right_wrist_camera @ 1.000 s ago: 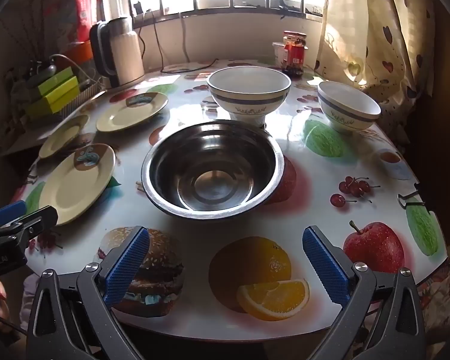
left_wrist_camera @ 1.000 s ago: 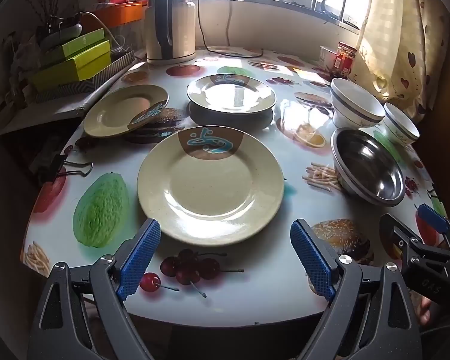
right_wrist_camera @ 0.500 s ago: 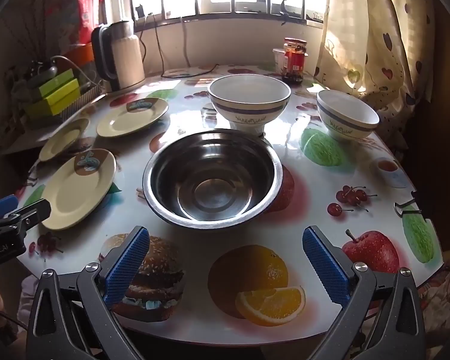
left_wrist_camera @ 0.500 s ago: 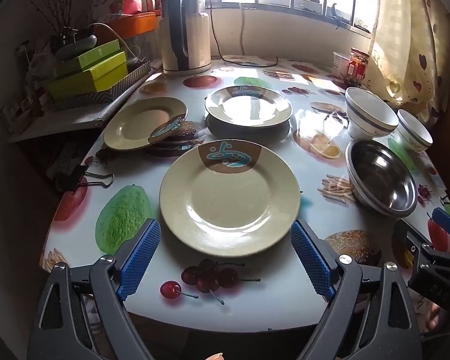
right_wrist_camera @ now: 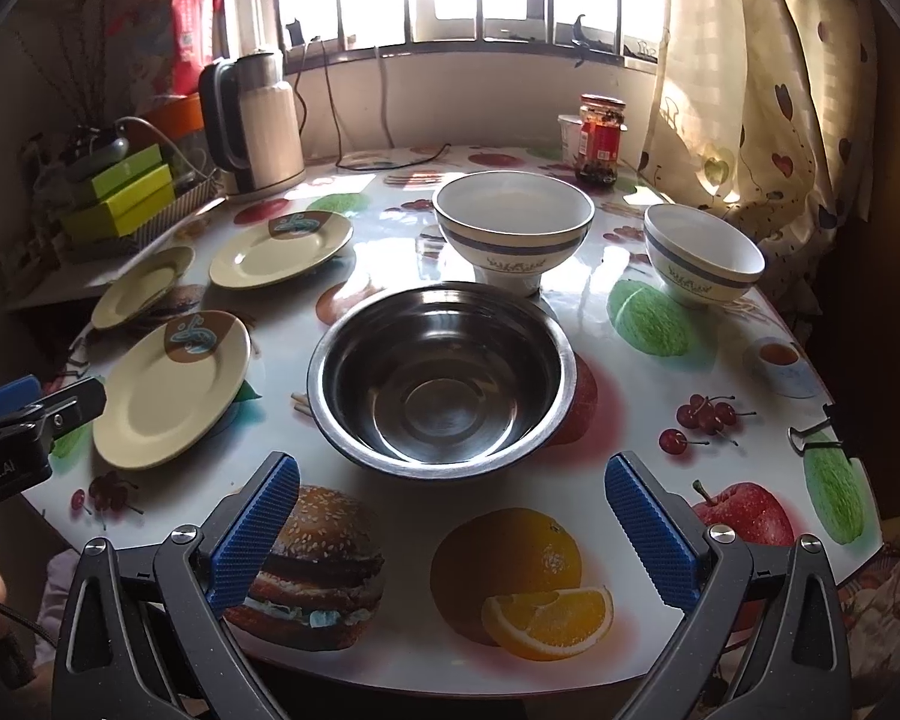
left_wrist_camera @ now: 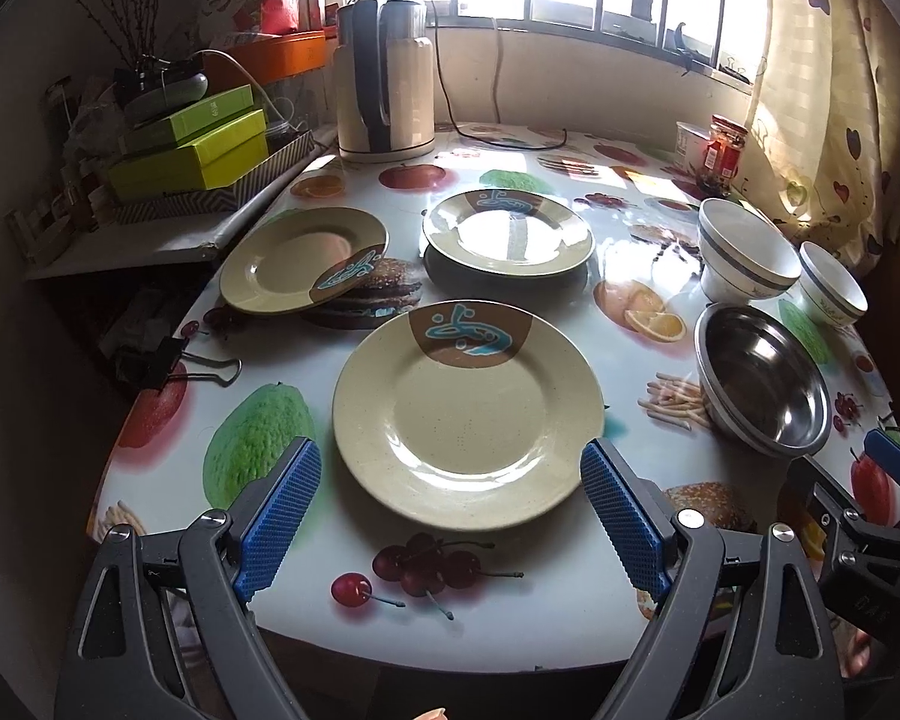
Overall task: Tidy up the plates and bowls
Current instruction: 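Move both grippers toward the cream plates on the table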
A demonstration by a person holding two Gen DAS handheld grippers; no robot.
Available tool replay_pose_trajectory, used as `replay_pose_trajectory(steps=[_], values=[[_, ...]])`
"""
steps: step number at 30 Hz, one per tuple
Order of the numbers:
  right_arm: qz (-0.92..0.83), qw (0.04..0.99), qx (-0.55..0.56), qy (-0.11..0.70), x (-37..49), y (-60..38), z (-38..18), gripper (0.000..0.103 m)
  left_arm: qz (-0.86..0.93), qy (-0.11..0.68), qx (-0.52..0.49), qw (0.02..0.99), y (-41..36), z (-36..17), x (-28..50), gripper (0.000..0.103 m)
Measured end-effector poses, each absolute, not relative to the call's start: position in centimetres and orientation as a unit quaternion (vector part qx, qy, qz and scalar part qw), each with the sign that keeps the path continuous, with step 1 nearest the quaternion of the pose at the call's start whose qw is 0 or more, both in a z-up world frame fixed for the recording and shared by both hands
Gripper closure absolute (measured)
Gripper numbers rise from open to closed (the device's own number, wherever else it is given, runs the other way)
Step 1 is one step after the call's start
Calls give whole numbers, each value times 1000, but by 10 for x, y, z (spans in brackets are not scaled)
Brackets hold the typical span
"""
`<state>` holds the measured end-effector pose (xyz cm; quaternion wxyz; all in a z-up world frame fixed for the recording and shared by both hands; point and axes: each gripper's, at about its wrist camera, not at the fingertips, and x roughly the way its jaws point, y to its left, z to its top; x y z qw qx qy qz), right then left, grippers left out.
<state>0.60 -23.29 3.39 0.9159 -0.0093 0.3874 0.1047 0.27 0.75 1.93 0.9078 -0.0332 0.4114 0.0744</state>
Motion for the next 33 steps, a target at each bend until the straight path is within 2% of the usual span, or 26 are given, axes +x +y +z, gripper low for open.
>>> replay_pose_trajectory(steps=[33], values=[[86, 911, 1, 403, 8, -236, 29, 0, 66, 423, -35, 903, 1, 15, 0, 14]])
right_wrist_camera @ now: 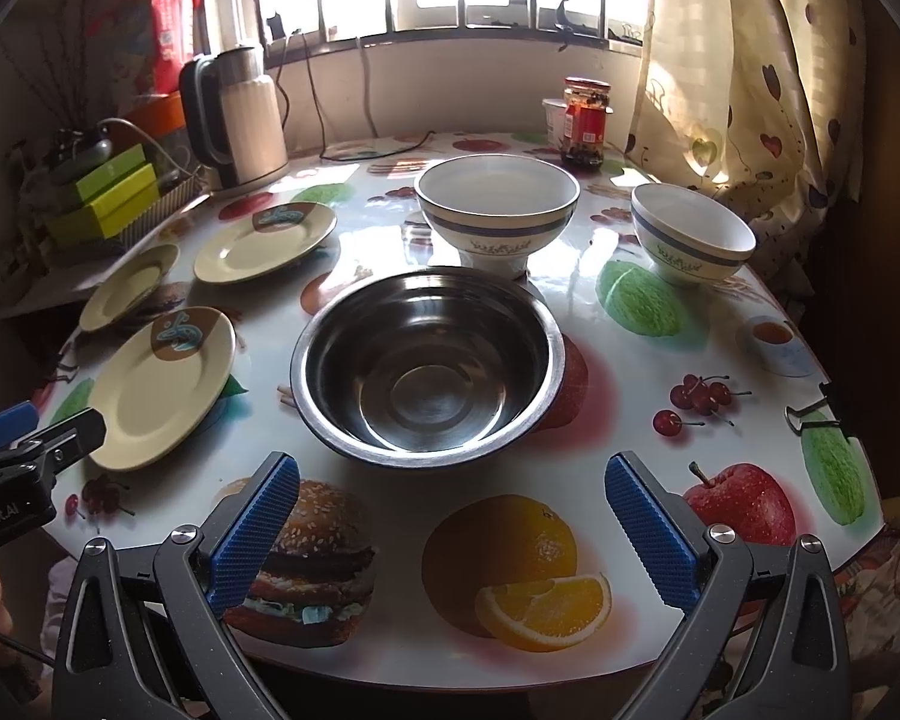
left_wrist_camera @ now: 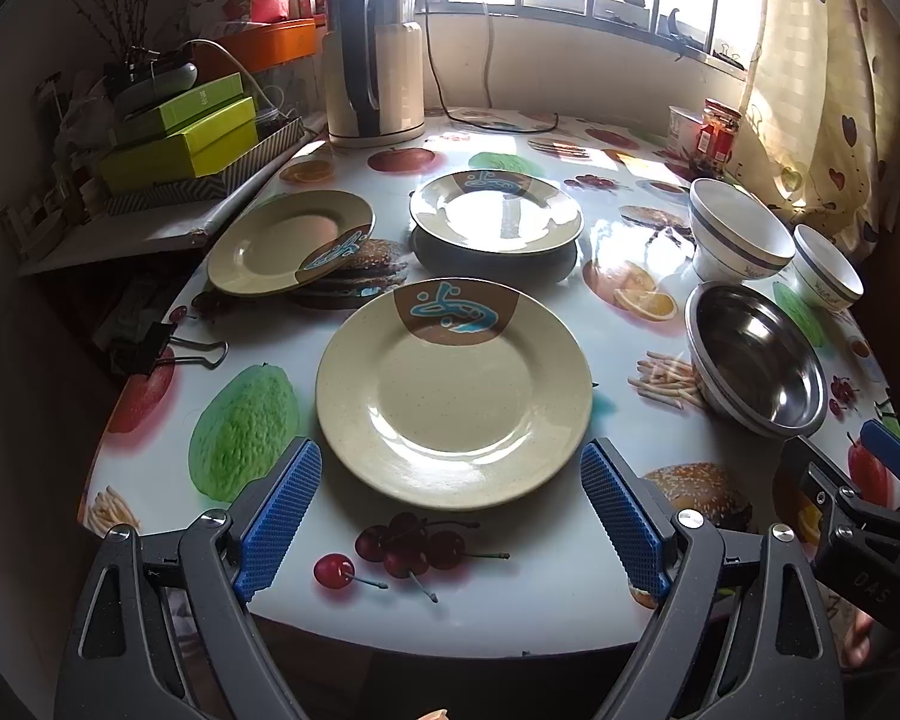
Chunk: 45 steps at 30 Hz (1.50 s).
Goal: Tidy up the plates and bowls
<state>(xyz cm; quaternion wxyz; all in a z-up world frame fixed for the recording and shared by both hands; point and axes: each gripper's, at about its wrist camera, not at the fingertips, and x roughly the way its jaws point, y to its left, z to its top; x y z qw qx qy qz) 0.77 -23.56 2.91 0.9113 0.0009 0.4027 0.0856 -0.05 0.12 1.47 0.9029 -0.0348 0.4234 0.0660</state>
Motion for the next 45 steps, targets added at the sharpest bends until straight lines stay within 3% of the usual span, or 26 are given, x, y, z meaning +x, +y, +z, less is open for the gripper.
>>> replay_pose_trajectory(steps=[25, 45], values=[[116, 916, 3, 385, 13, -230, 42, 0, 63, 418, -36, 906, 10, 19, 7, 14], [248, 896, -17, 369, 86, -126, 83, 0, 100, 410, -107, 900, 125, 41, 37, 14]])
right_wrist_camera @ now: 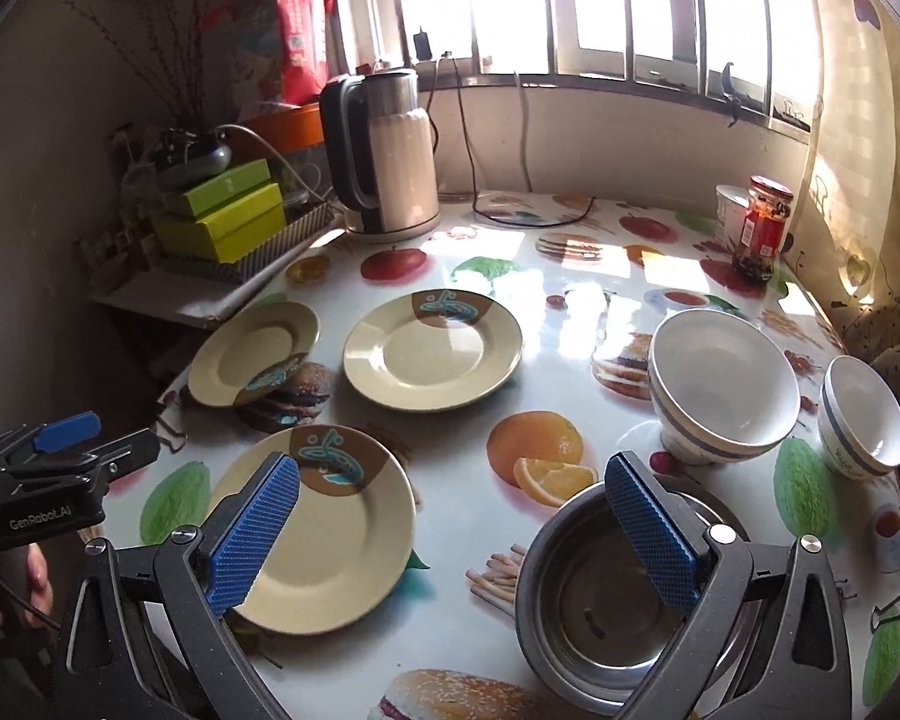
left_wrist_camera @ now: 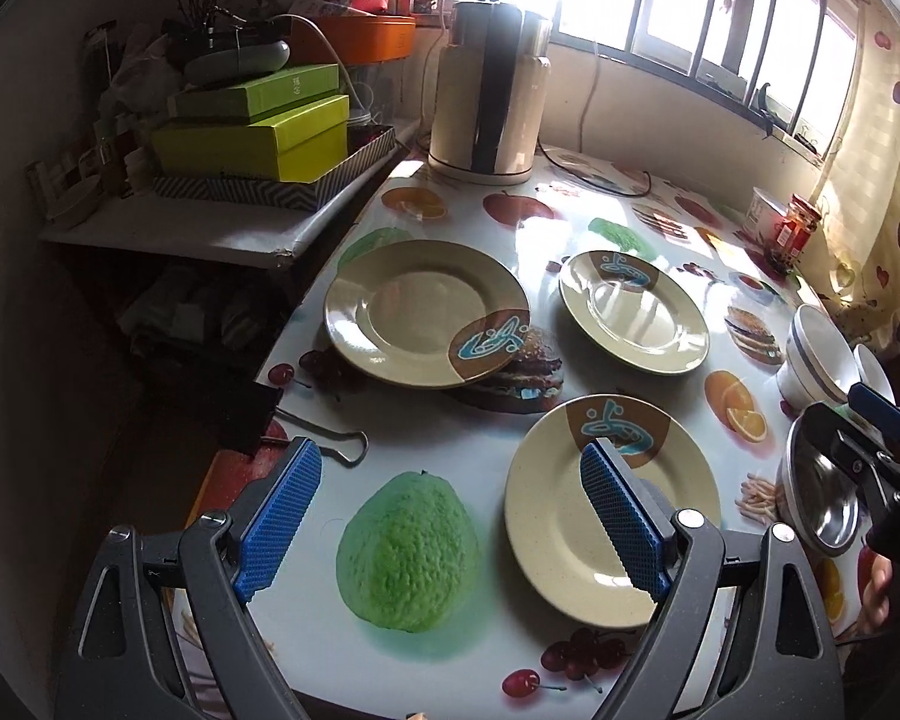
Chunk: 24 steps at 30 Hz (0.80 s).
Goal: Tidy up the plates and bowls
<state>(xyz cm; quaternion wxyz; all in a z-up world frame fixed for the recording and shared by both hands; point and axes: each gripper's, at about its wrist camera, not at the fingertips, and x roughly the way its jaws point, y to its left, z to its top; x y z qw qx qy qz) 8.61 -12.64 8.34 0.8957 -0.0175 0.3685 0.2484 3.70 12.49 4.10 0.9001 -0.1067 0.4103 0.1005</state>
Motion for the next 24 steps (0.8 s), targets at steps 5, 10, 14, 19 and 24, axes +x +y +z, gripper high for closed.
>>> replay_pose_trajectory(steps=[5, 10, 14, 19, 24], values=[[273, 883, -6, 381, 110, -97, 87, 0, 102, 408, -123, 899, 151, 39, 49, 15], [287, 875, -4, 389, 131, -69, 87, 6, 109, 408, -155, 893, 175, 34, 61, 21], [292, 865, -15, 408, 146, -42, 79, 10, 112, 404, -168, 892, 189, 33, 71, 28], [312, 852, -32, 418, 162, -15, 71, 28, 107, 411, -184, 887, 204, 26, 88, 44], [322, 836, -32, 444, 179, 5, 55, 41, 101, 420, -183, 883, 213, 16, 102, 44]])
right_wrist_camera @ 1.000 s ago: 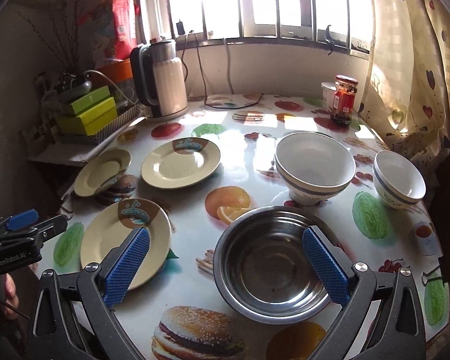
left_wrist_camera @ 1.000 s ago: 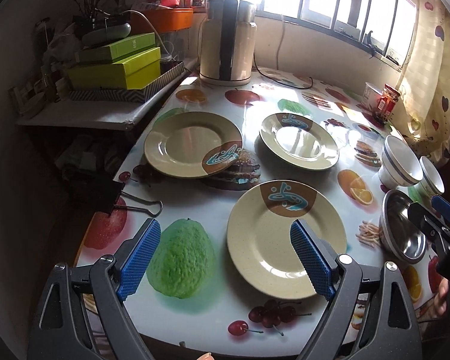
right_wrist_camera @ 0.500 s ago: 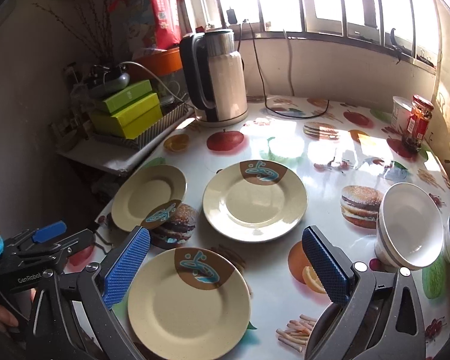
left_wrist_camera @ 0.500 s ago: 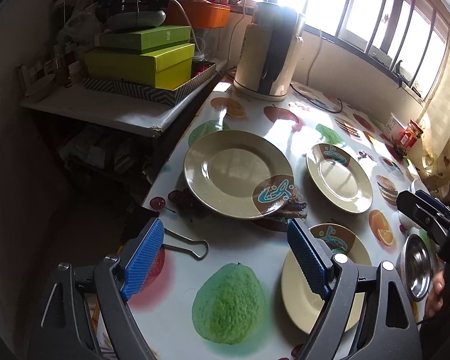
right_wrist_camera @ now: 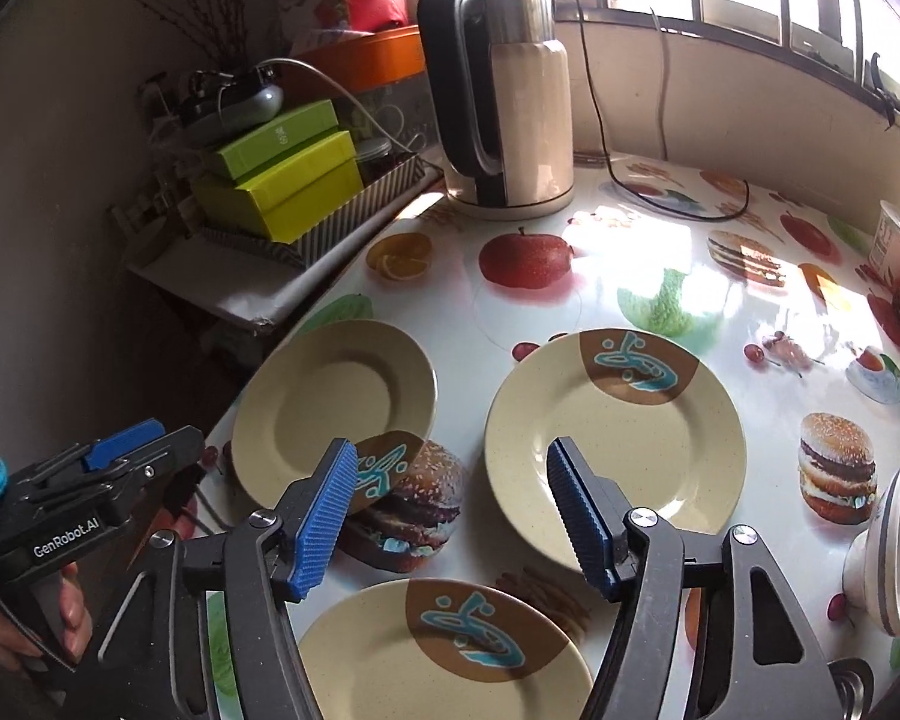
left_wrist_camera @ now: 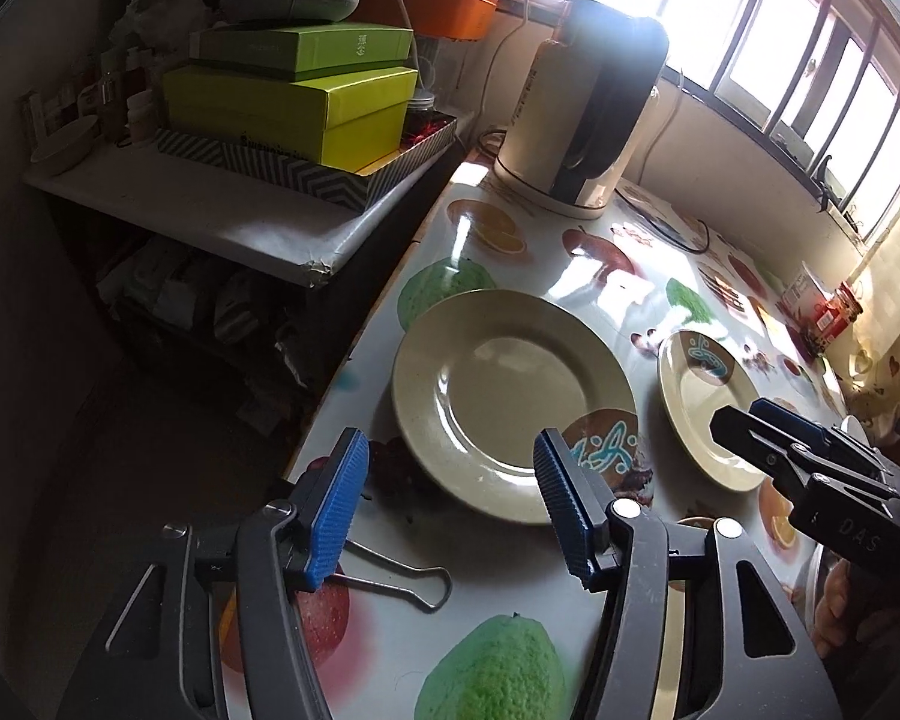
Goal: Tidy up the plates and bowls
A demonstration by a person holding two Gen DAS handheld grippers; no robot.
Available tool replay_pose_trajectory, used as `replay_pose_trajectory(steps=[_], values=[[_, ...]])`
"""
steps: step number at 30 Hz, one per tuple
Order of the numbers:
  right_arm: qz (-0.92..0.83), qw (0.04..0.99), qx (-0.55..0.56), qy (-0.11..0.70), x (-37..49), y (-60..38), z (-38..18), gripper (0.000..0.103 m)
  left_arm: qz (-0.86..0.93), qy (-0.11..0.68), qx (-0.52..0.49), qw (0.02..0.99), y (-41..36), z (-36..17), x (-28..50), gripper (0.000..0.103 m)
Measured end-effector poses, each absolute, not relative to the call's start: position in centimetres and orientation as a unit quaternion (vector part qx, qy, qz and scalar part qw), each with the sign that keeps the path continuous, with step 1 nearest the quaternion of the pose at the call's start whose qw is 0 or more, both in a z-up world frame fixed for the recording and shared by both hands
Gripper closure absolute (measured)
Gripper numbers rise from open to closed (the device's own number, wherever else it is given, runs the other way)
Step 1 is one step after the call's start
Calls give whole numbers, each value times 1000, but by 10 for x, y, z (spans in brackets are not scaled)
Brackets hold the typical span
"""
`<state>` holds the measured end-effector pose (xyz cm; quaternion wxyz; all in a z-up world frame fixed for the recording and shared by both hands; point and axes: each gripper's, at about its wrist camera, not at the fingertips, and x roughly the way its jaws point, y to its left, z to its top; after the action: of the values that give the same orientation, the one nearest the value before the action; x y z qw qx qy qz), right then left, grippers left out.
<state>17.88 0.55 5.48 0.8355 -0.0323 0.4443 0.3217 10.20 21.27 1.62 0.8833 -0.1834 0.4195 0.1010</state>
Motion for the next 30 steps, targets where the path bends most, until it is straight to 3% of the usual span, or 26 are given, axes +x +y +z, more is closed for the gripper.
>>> replay_pose_trajectory(steps=[7, 10, 16, 21, 30], values=[[321, 829, -24, 457, 195, 24, 40, 45, 106, 433, -203, 872, 227, -1, 115, 45], [331, 821, -9, 465, 202, 30, 34, 54, 108, 434, -200, 872, 229, -6, 117, 45], [344, 811, -4, 474, 209, 43, 22, 59, 103, 440, -220, 865, 236, -17, 124, 57], [347, 808, -7, 476, 214, 49, 17, 67, 108, 440, -221, 864, 239, -19, 125, 59], [345, 802, 9, 487, 225, 51, 8, 72, 106, 448, -224, 859, 242, -25, 132, 59]])
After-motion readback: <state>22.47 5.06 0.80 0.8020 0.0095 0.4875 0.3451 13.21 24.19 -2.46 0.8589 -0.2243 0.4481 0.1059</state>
